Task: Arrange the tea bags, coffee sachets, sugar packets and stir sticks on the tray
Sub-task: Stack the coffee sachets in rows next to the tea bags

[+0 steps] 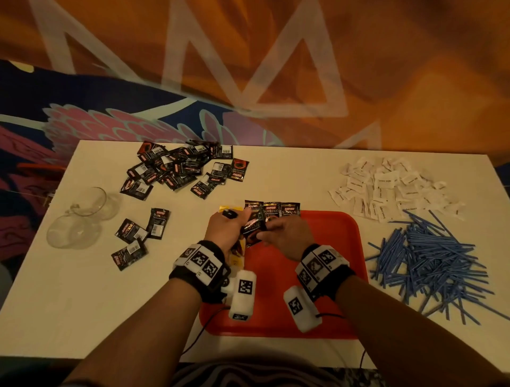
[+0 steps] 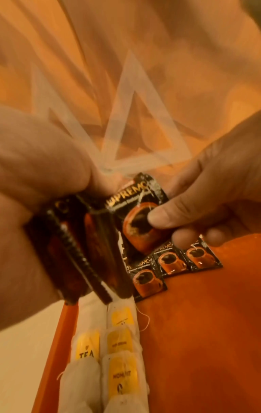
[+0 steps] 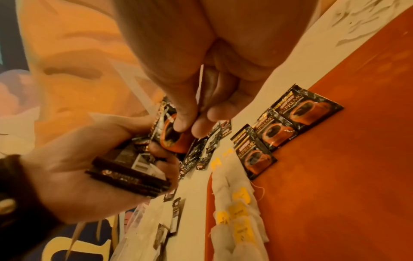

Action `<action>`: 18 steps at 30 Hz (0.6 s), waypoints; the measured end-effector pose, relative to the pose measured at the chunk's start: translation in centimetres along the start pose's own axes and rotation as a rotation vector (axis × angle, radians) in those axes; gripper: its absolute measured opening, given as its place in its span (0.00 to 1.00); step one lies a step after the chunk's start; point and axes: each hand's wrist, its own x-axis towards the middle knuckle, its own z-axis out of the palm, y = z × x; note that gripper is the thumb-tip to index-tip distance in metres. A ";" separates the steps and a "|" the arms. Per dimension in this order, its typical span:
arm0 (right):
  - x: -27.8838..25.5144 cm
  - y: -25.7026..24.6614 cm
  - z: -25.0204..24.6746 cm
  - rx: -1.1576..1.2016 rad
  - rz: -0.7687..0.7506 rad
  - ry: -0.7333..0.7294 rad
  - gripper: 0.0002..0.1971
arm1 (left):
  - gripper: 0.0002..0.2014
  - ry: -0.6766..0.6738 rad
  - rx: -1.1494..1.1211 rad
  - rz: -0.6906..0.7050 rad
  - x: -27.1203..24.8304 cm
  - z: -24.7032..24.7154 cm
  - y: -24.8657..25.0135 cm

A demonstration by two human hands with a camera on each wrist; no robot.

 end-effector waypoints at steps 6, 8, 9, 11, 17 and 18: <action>2.9 3.4 -0.2 -0.036 0.342 0.093 0.07 | 0.12 0.014 -0.206 -0.190 1.7 -1.5 -0.4; 3.8 4.2 -0.5 -0.106 0.401 0.165 0.06 | 0.10 -0.017 -0.249 -0.239 2.2 -2.1 -0.9; 4.3 4.6 -0.5 -0.117 0.430 0.188 0.07 | 0.10 -0.023 -0.266 -0.257 2.5 -2.4 -1.2; 5.0 5.3 -0.4 -0.097 0.493 0.215 0.07 | 0.10 -0.034 -0.296 -0.277 2.6 -3.0 -1.6; 6.6 6.1 0.7 -0.086 0.551 0.200 0.11 | 0.06 -0.049 -0.358 -0.291 2.8 -4.0 -2.1; 6.7 6.1 0.8 -0.084 0.560 0.203 0.11 | 0.06 -0.054 -0.364 -0.291 2.8 -4.0 -2.1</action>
